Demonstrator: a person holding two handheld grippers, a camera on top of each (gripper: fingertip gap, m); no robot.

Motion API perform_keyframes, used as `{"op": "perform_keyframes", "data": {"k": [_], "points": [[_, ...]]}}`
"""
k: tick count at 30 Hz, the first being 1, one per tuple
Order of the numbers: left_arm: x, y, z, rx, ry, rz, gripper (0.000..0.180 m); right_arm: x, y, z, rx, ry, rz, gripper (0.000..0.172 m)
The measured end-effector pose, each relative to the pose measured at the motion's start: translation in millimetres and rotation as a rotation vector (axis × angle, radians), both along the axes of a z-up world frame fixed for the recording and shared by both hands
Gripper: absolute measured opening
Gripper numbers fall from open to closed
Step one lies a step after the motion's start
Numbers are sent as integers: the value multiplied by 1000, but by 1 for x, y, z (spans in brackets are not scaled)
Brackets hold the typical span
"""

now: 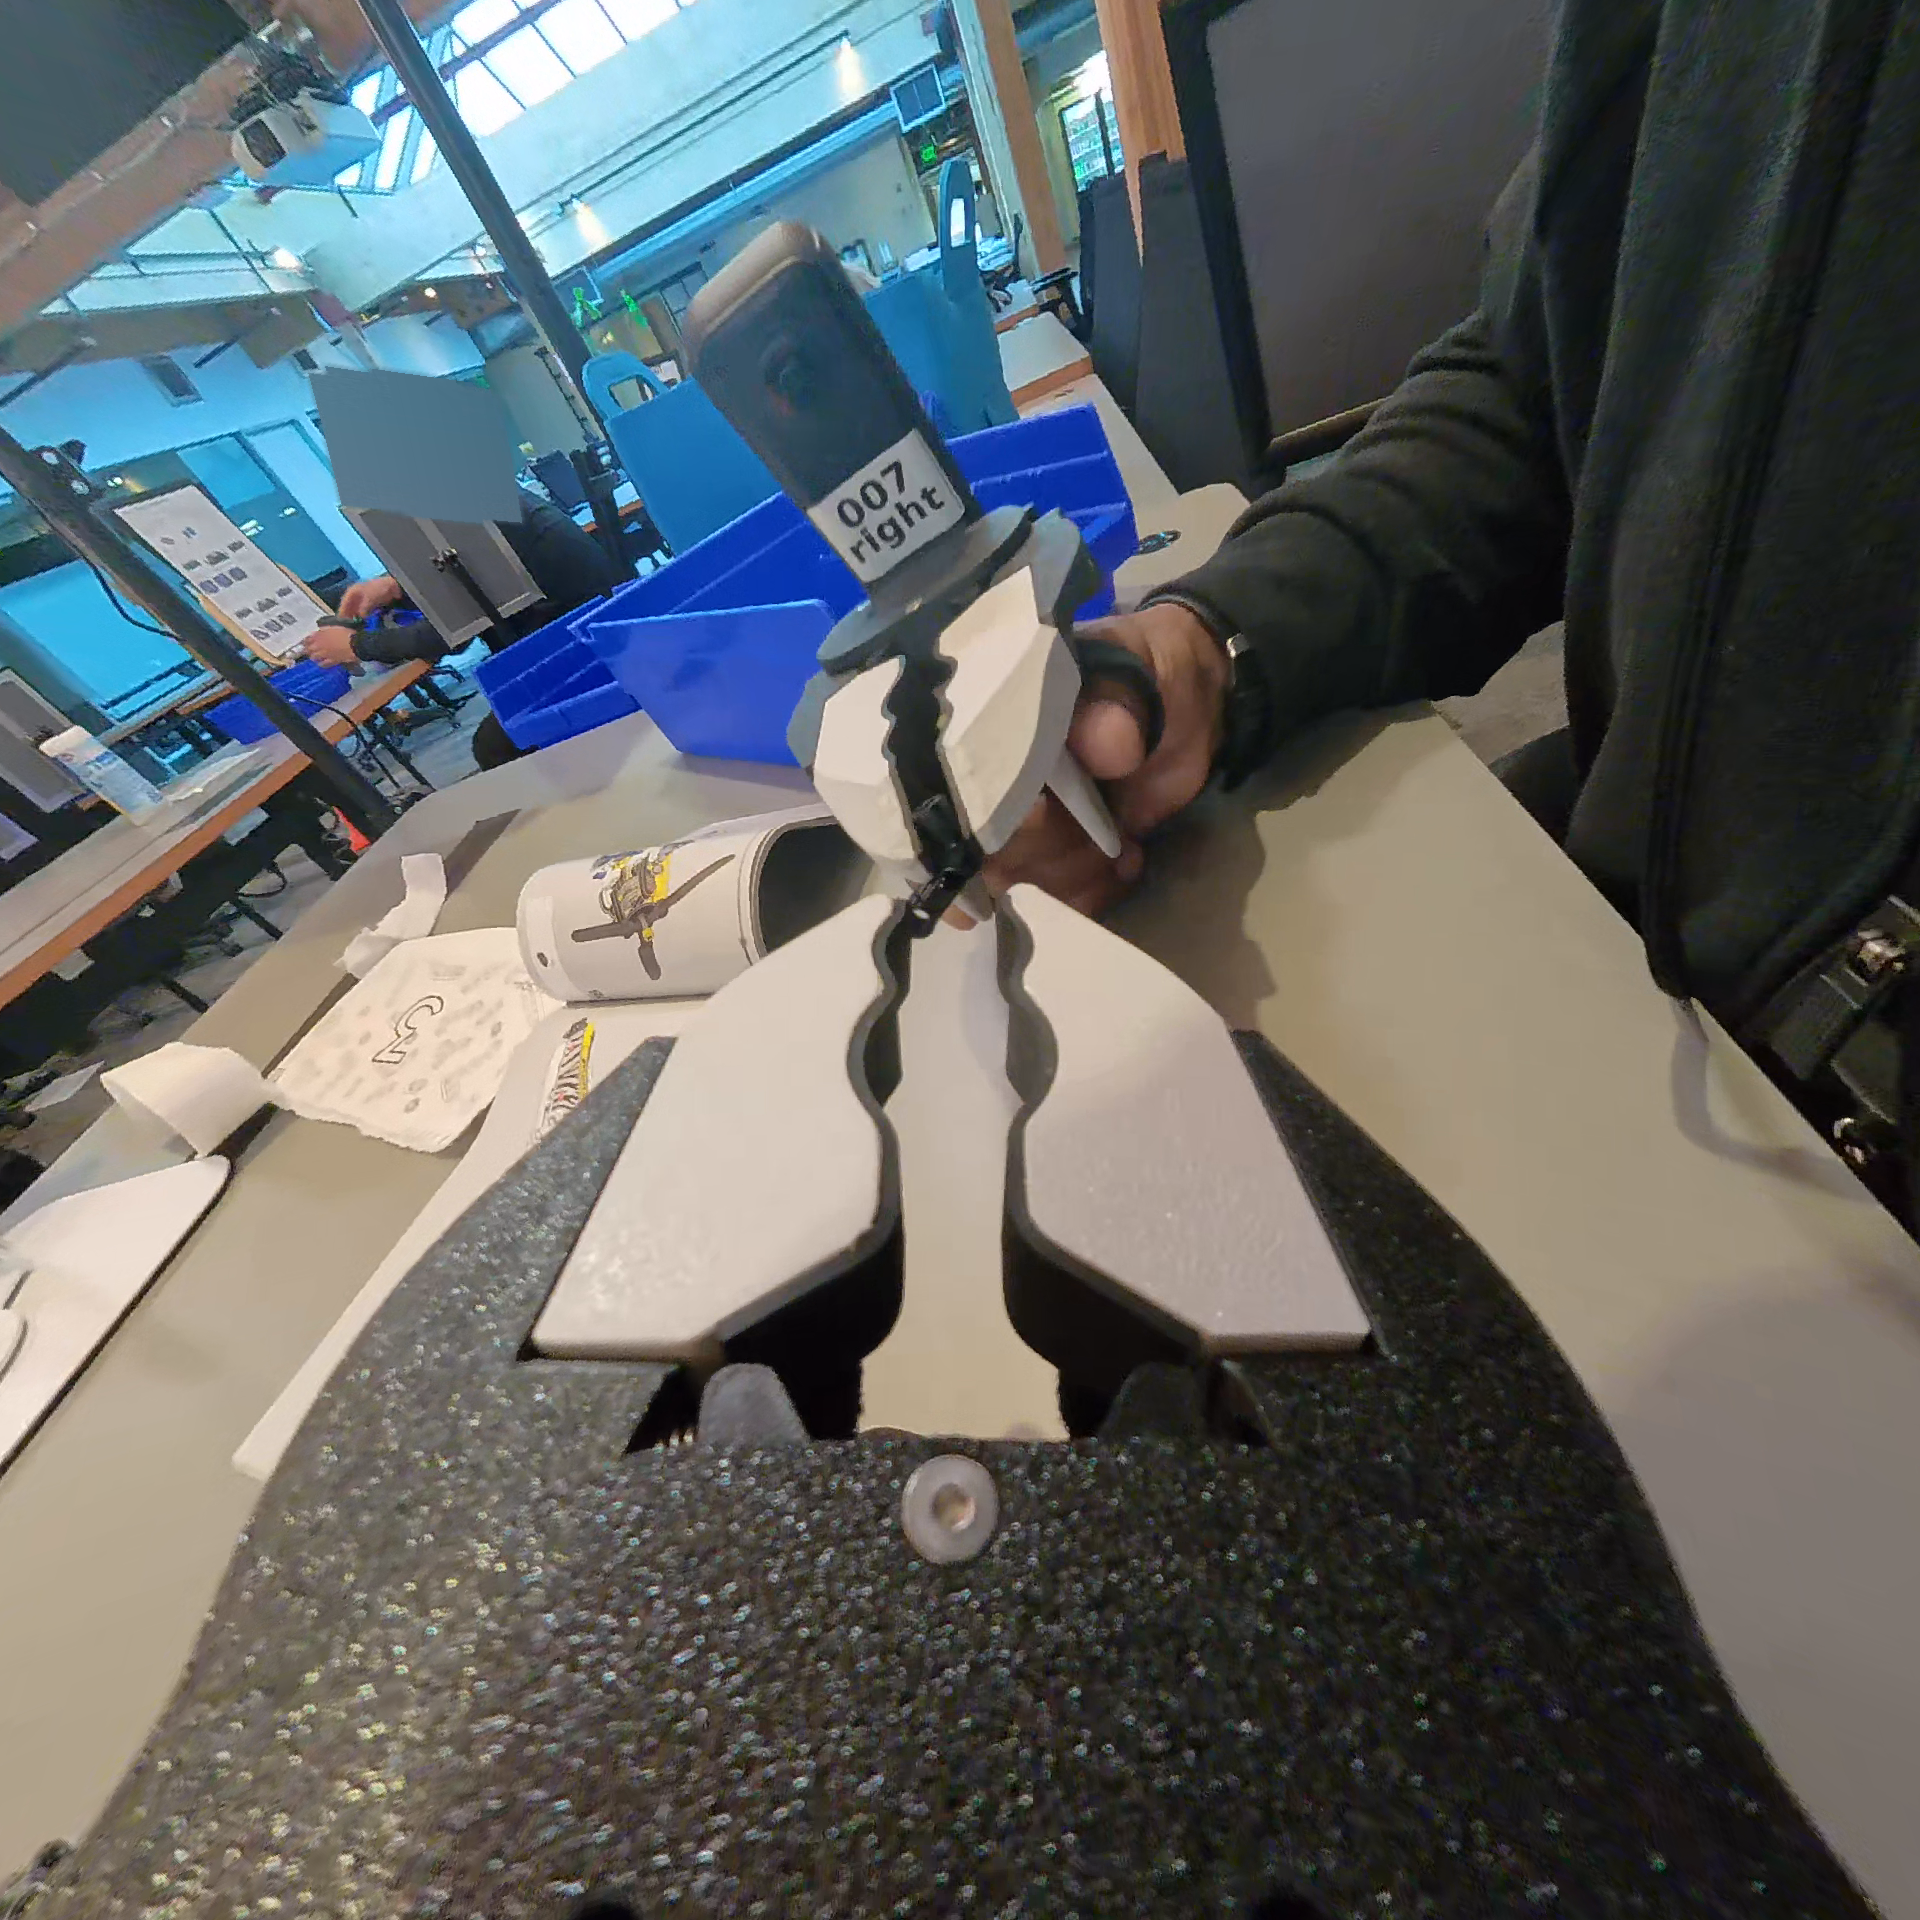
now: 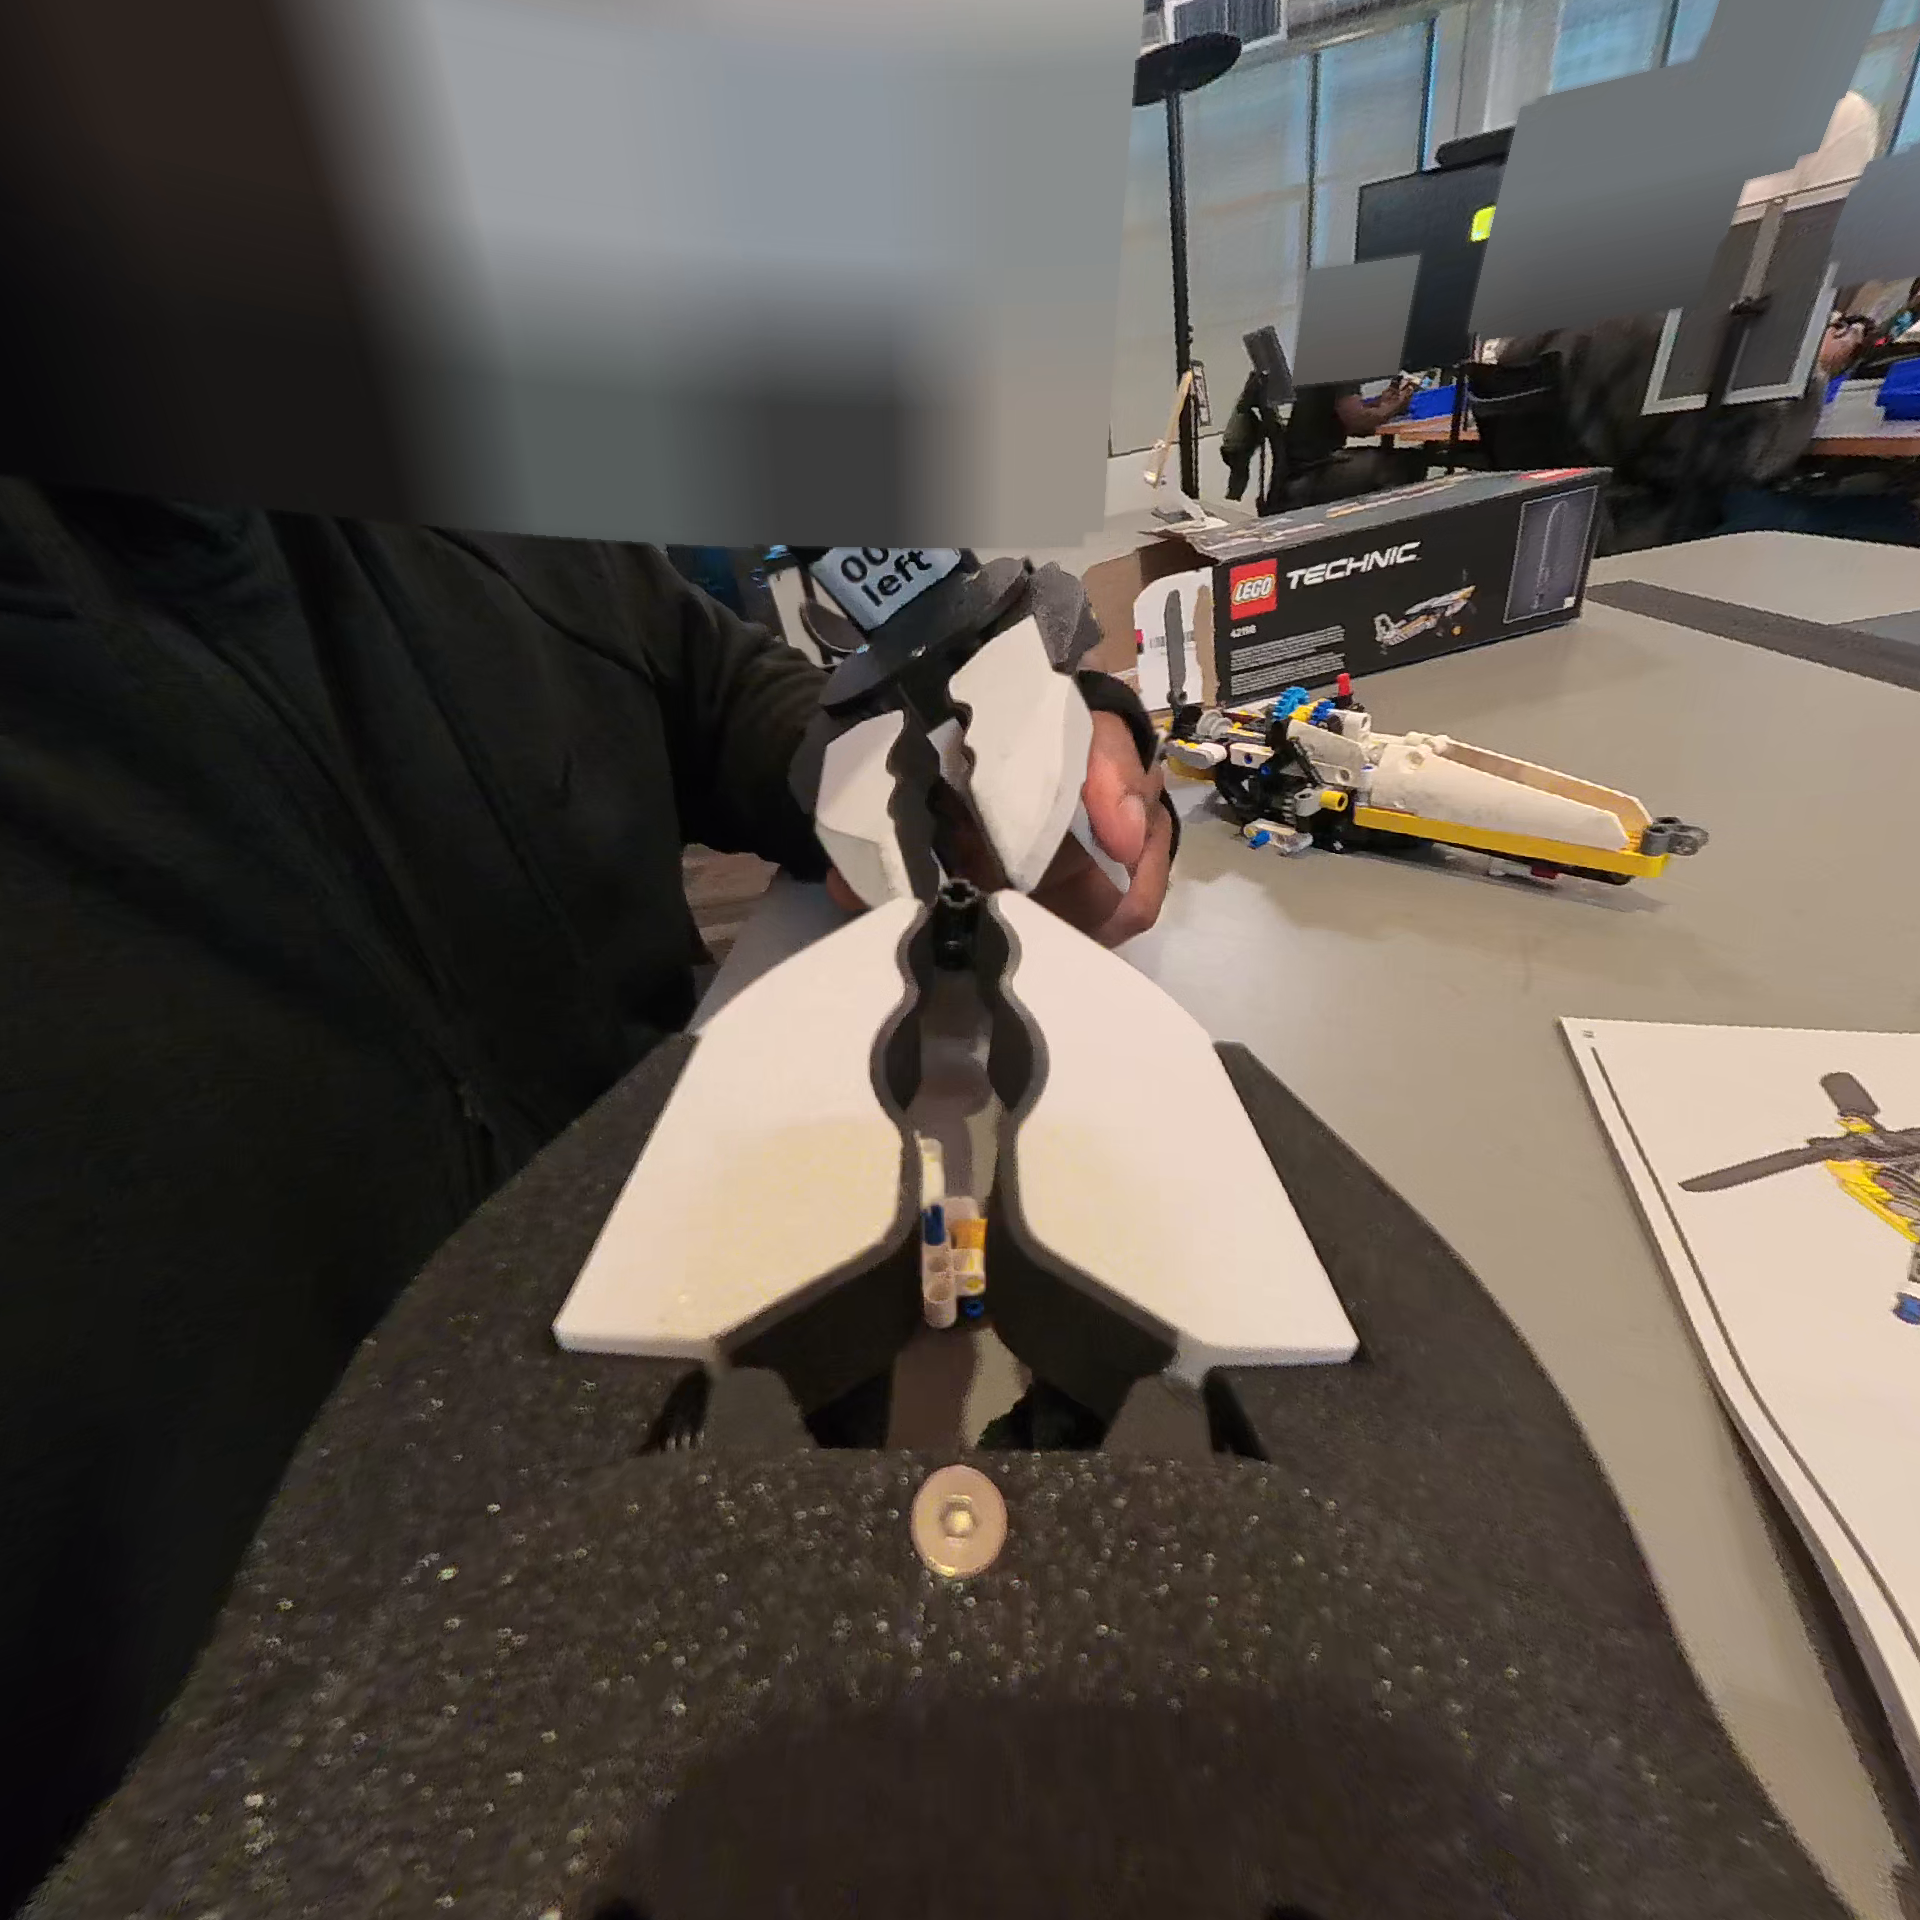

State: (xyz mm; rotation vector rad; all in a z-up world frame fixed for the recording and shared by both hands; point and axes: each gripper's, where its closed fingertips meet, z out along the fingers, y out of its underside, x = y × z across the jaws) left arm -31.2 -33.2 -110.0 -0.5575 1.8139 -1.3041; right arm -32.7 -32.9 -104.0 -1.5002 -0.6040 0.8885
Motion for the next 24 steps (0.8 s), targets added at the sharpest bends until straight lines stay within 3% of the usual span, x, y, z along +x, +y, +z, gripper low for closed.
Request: {"op": "perform_keyframes", "data": {"k": [14, 18, 24], "points": [[1, -5, 2, 1, -25, 8, 6, -6, 1, 0, -45, 56, 49, 7], [3, 0, 2, -128, 54, -1, 6, 0, 7, 0, -45, 54, -14, 13], [5, 13, 9, -456, 176, -45, 6, 7, 15, -1, -7, -2, -121, 26]]}}
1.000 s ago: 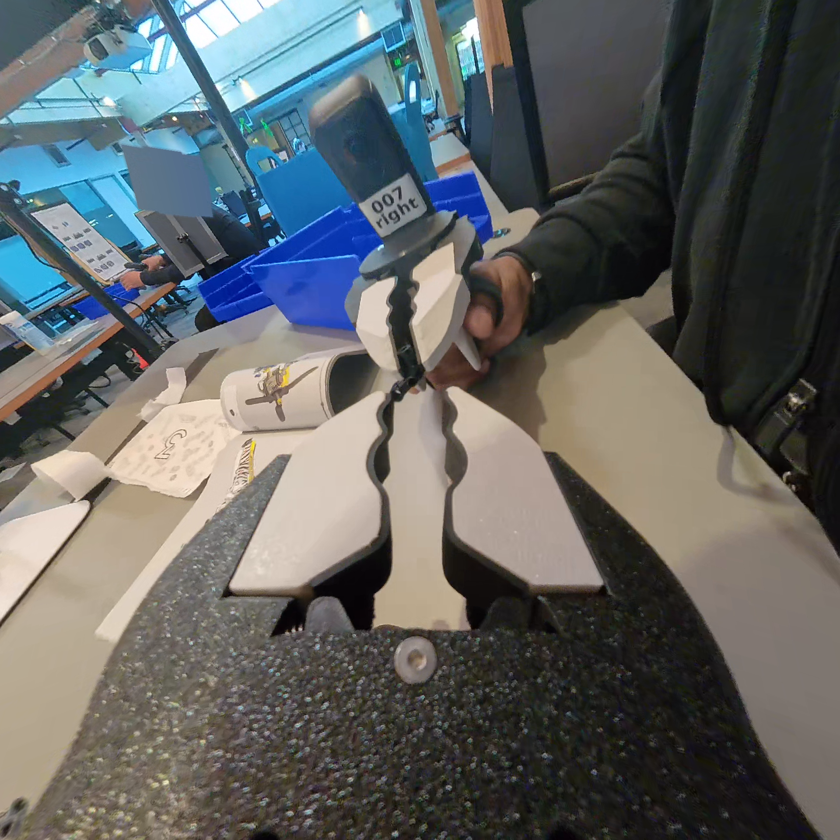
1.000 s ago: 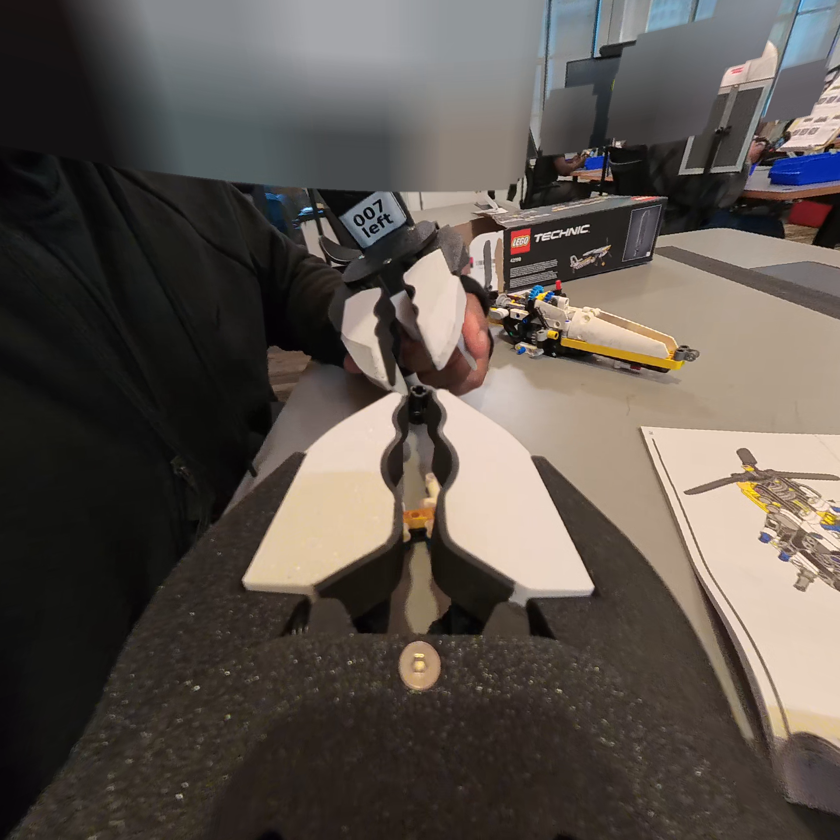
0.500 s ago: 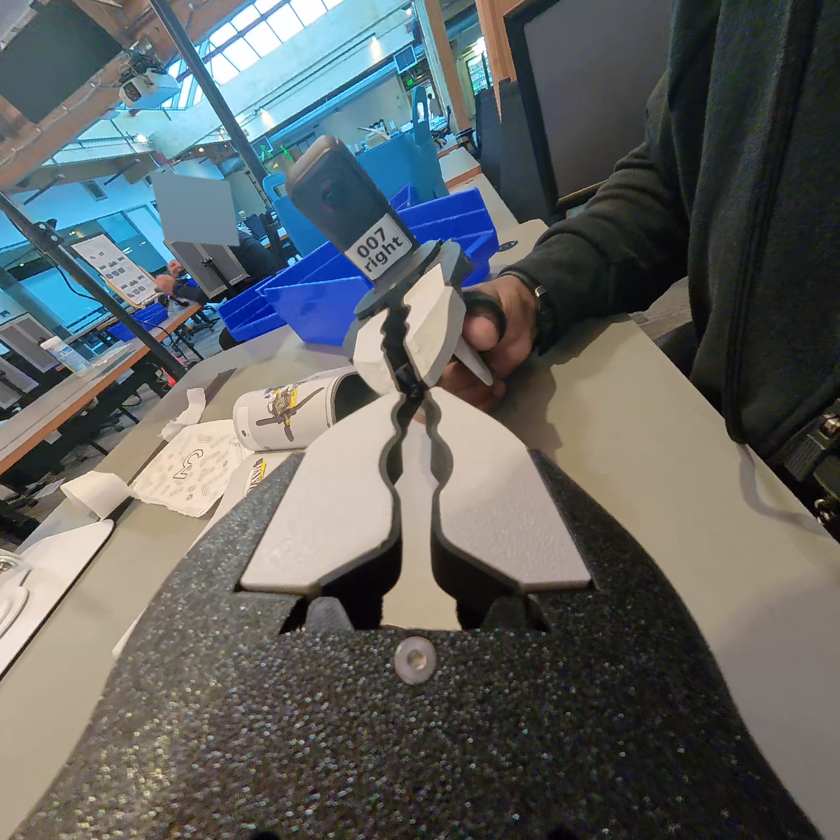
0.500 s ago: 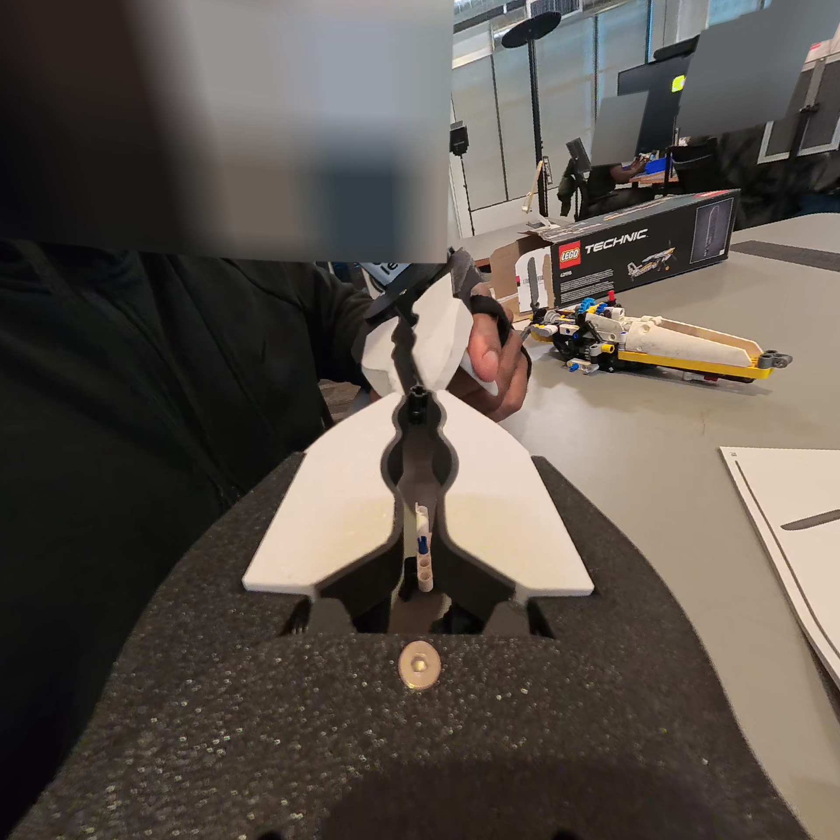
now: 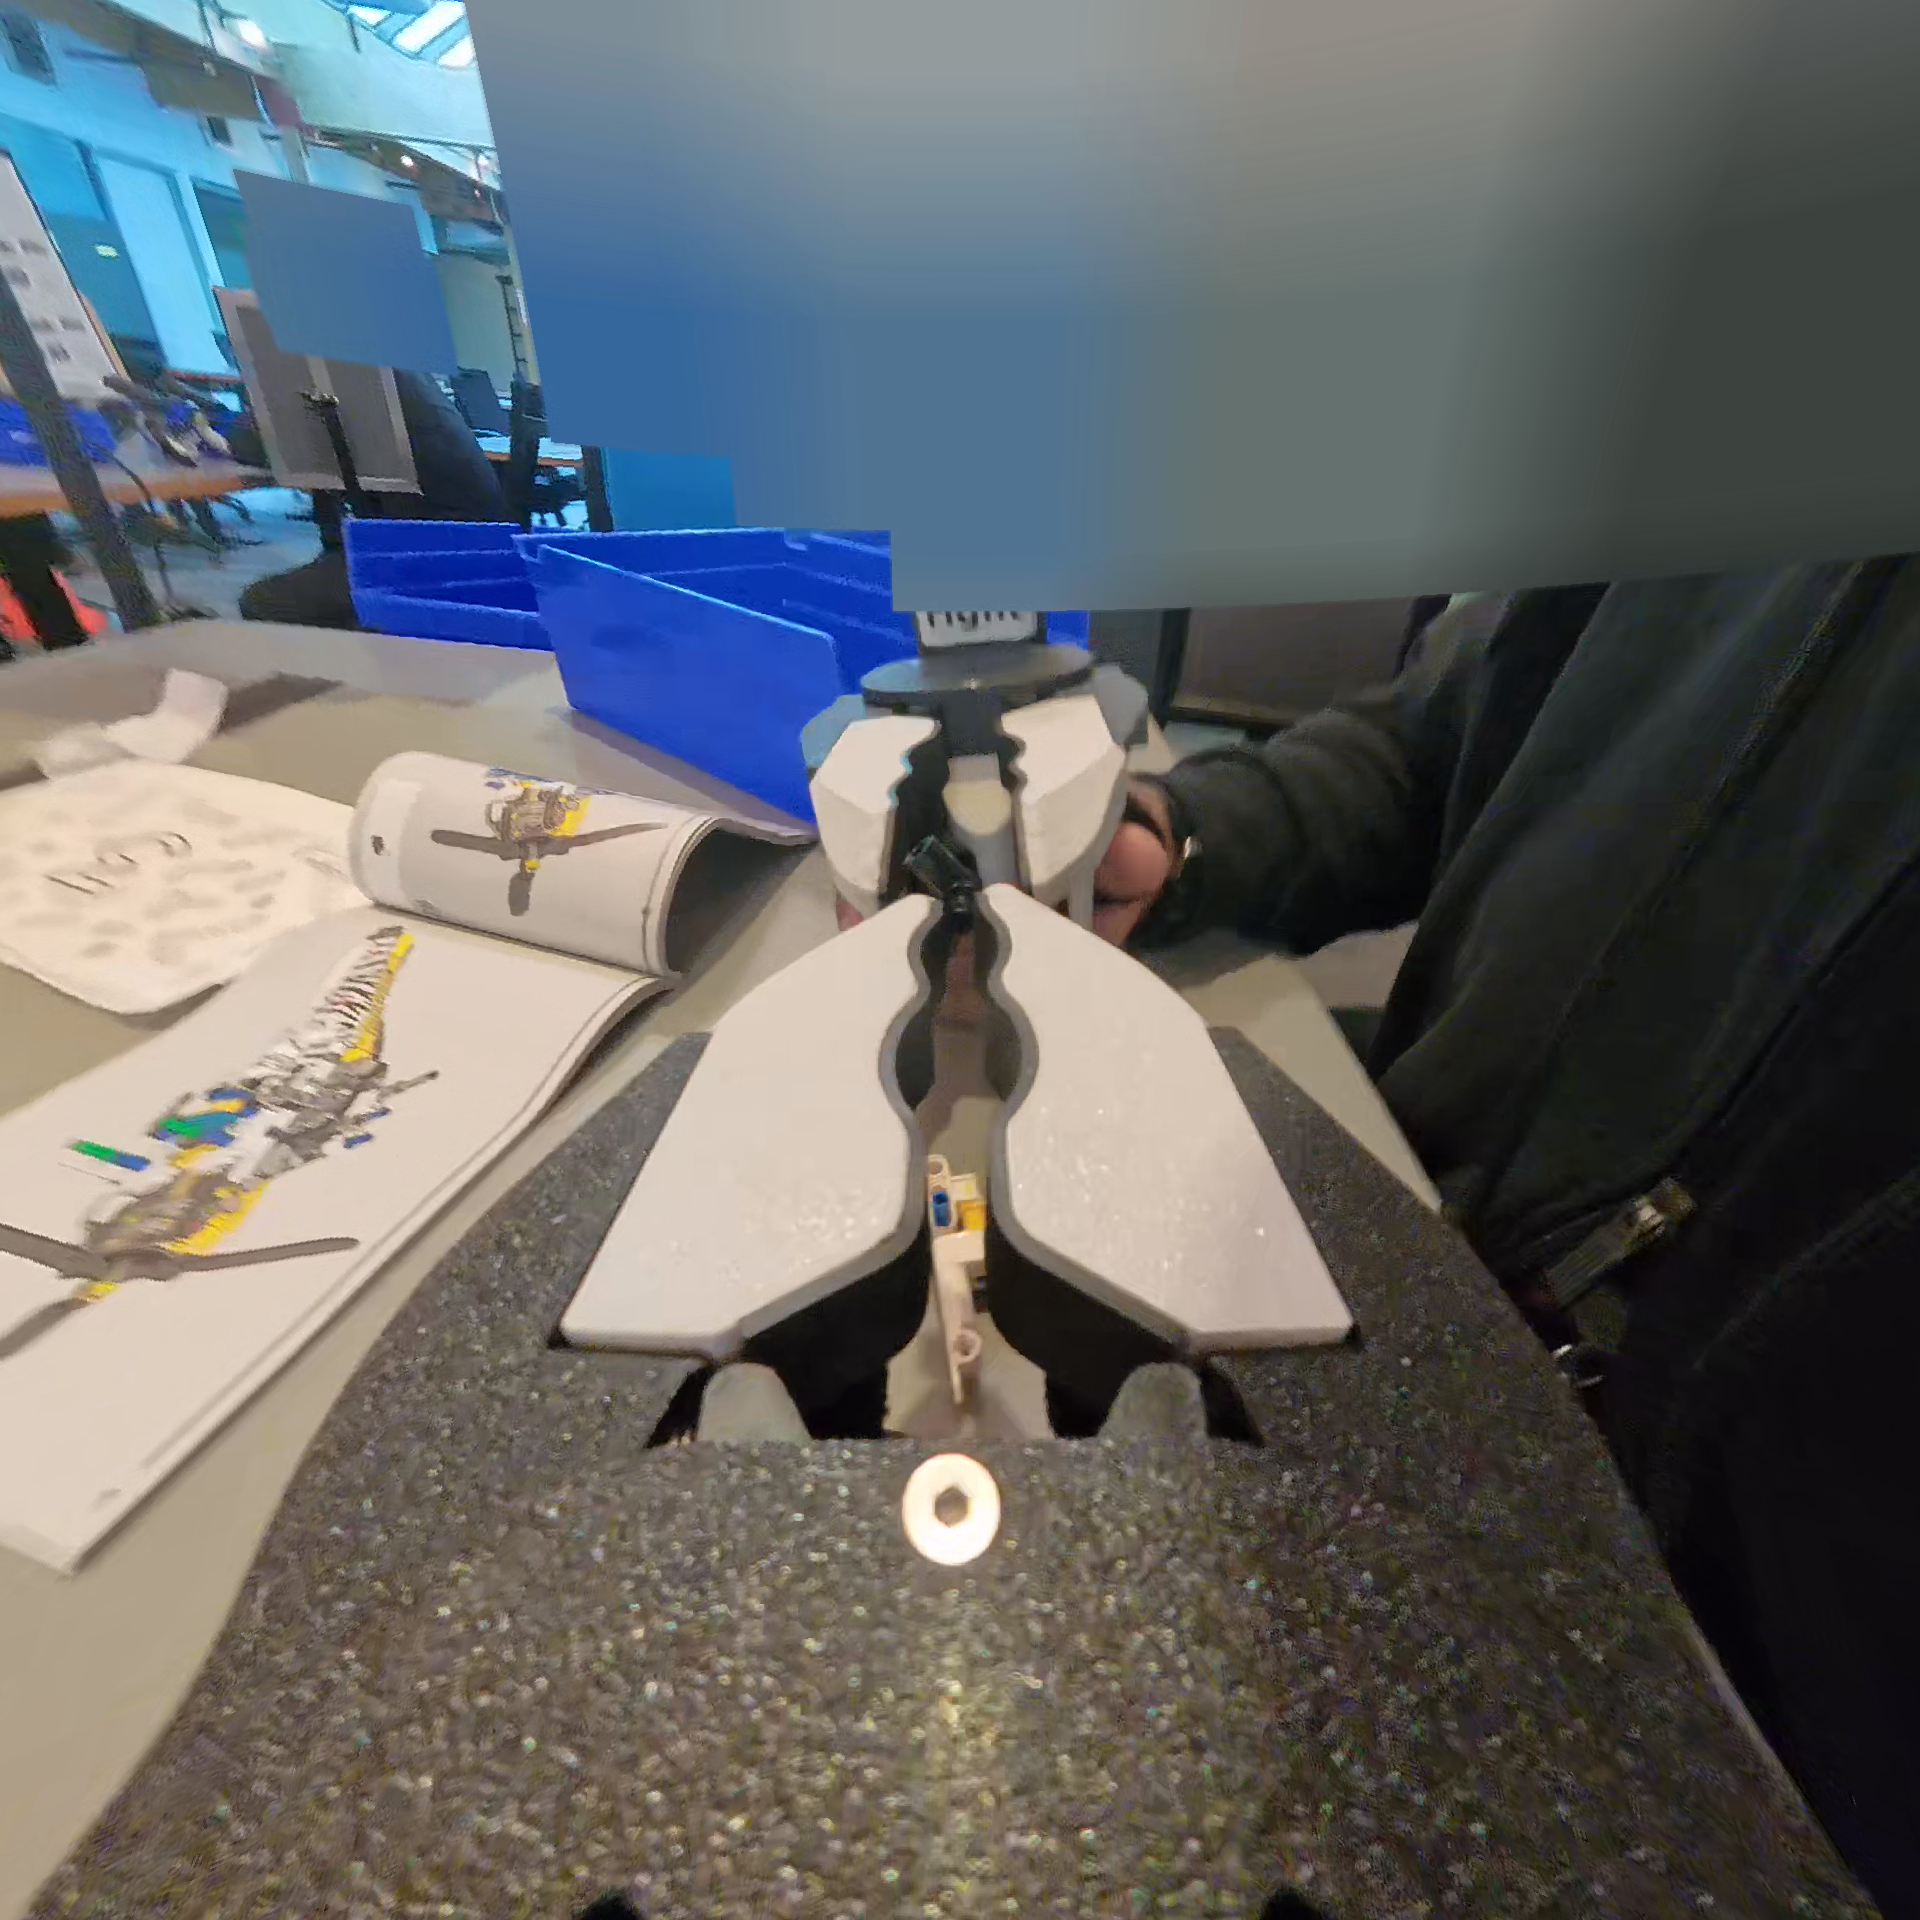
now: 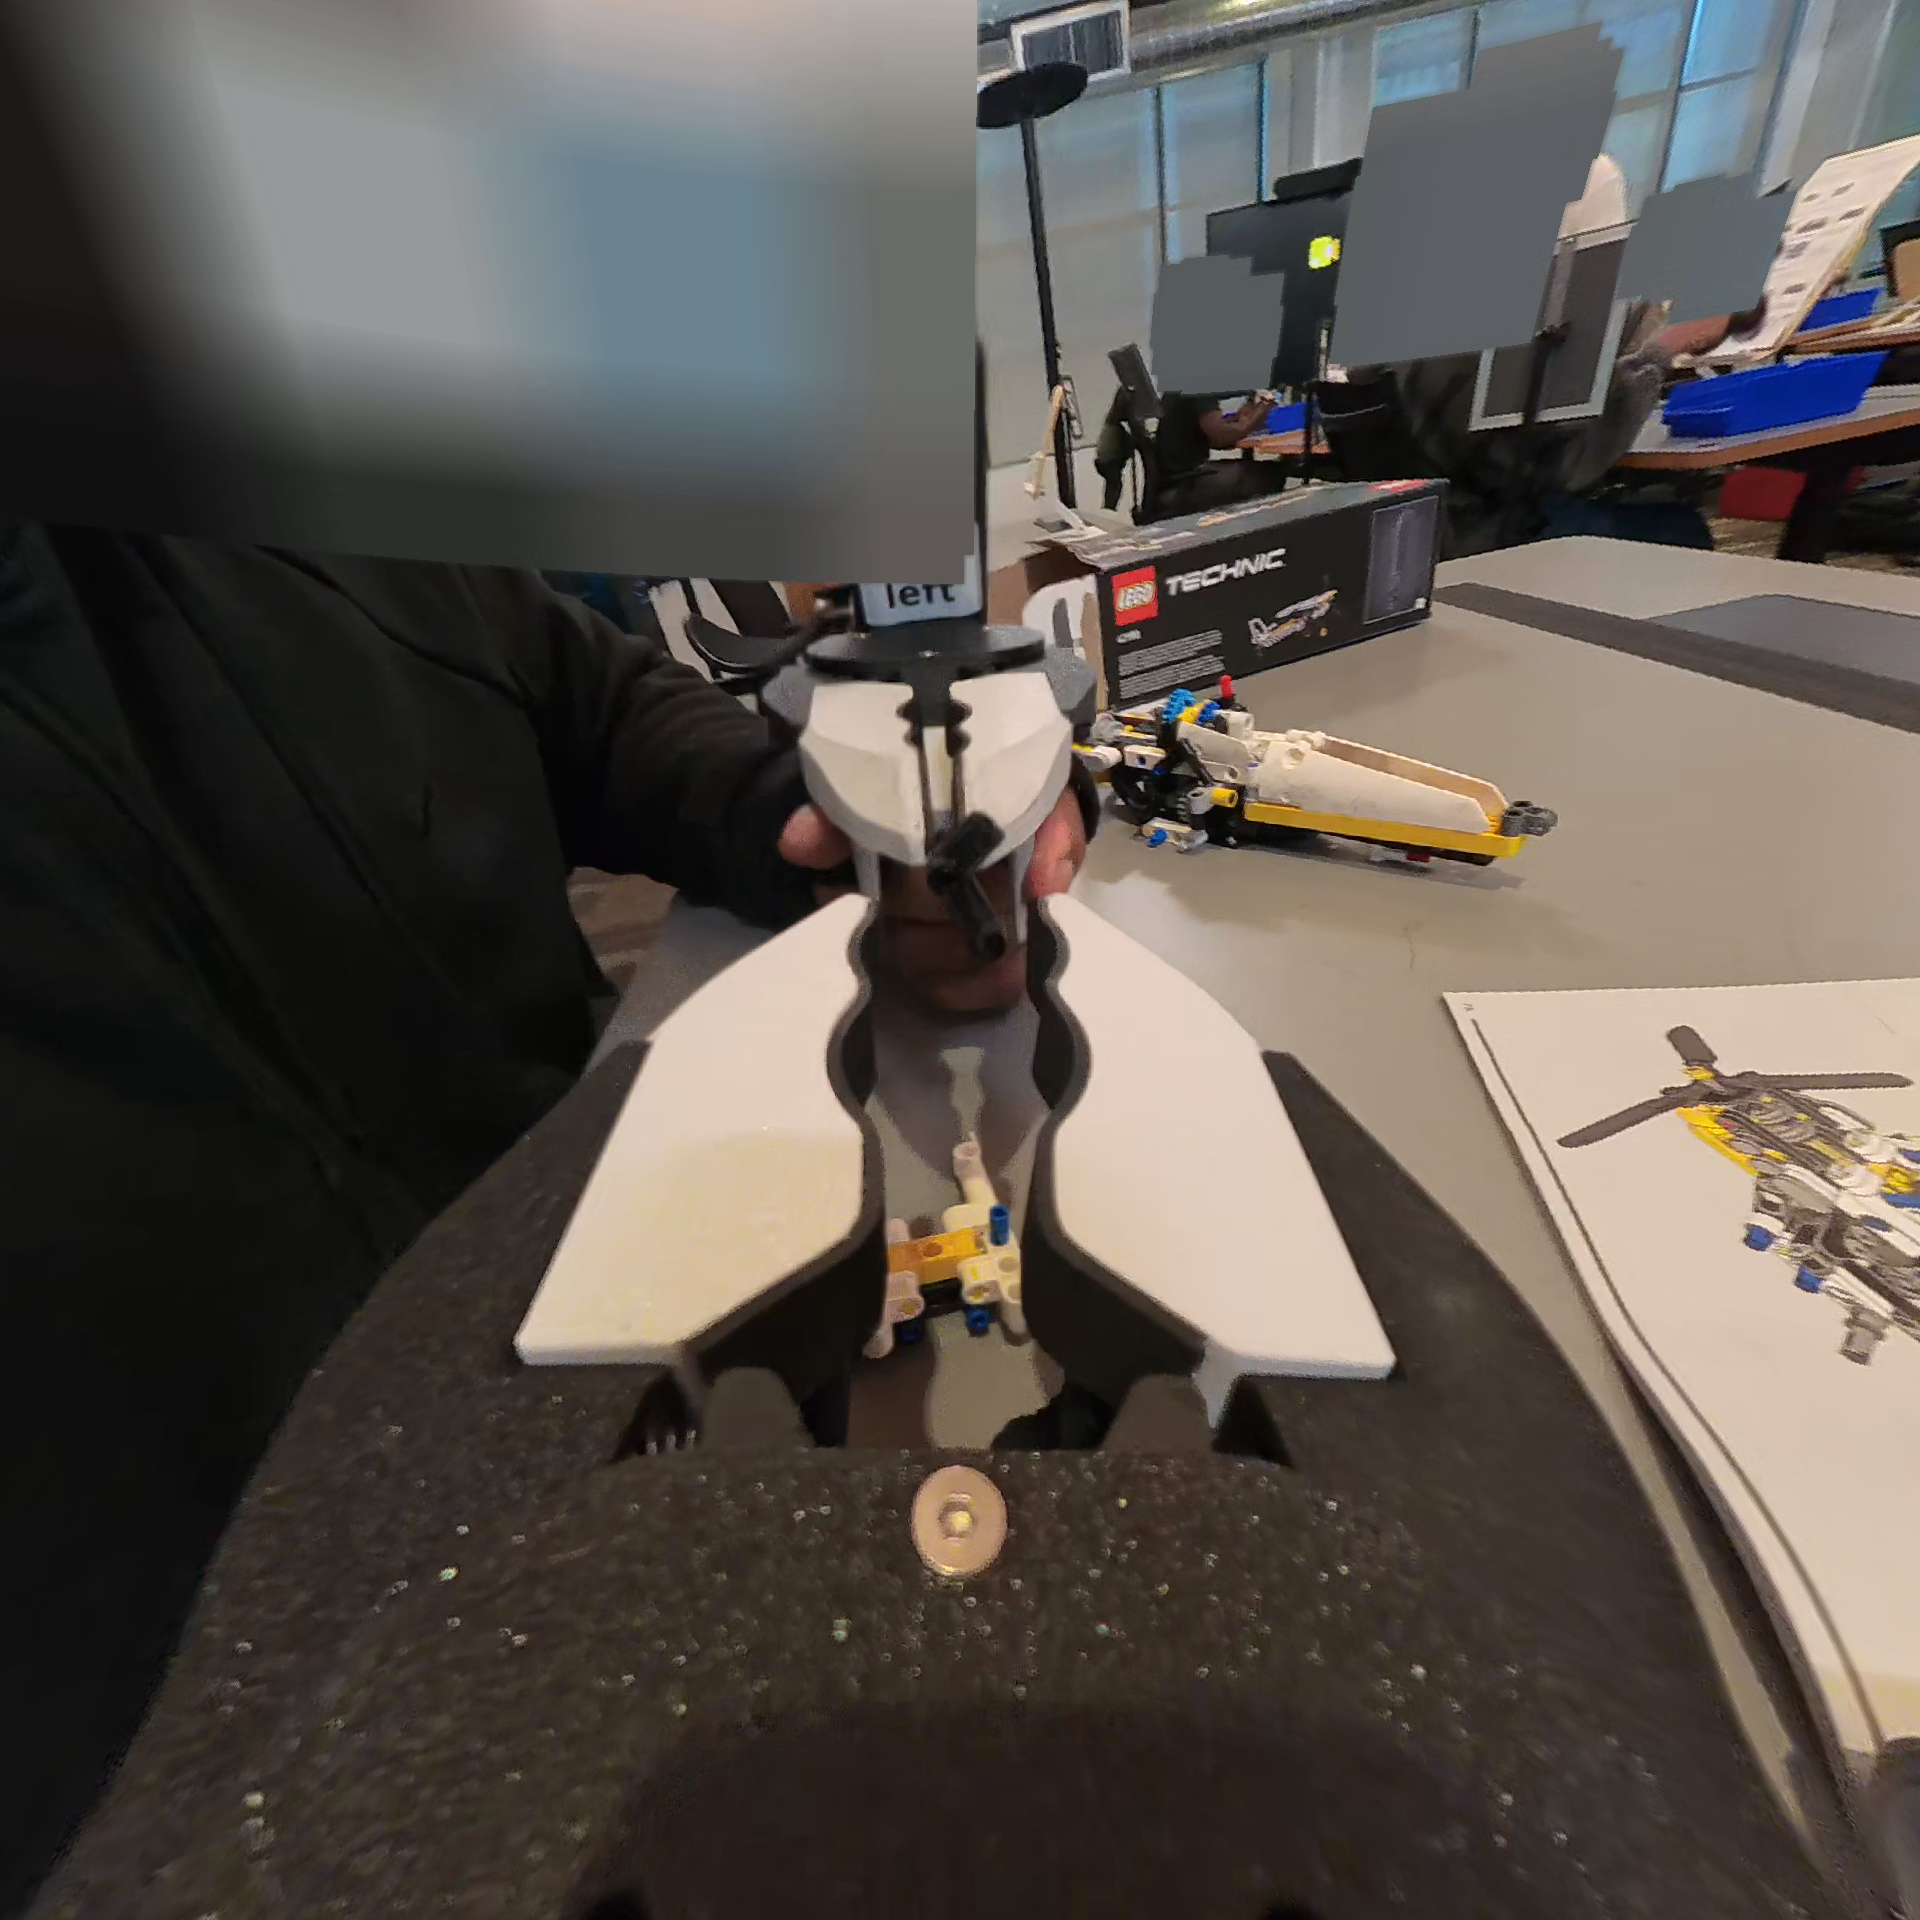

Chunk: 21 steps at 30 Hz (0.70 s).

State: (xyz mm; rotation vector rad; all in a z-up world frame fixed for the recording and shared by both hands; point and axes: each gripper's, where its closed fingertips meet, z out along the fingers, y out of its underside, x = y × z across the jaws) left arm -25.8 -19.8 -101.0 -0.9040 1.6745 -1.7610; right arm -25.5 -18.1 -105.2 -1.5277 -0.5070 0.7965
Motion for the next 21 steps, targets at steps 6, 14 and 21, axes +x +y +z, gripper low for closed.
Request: {"op": "perform_keyframes", "data": {"k": [6, 14, 21], "points": [[2, 22, 16, -464, 70, -74, 6, -6, 17, -3, -13, -53, -76, 25], [5, 37, 22, -818, 143, -115, 6, -4, 35, 12, -27, 67, -175, 14], [6, 39, 19, -888, 175, -103, 6, -1, 38, 9, -73, 81, -187, 7]]}}
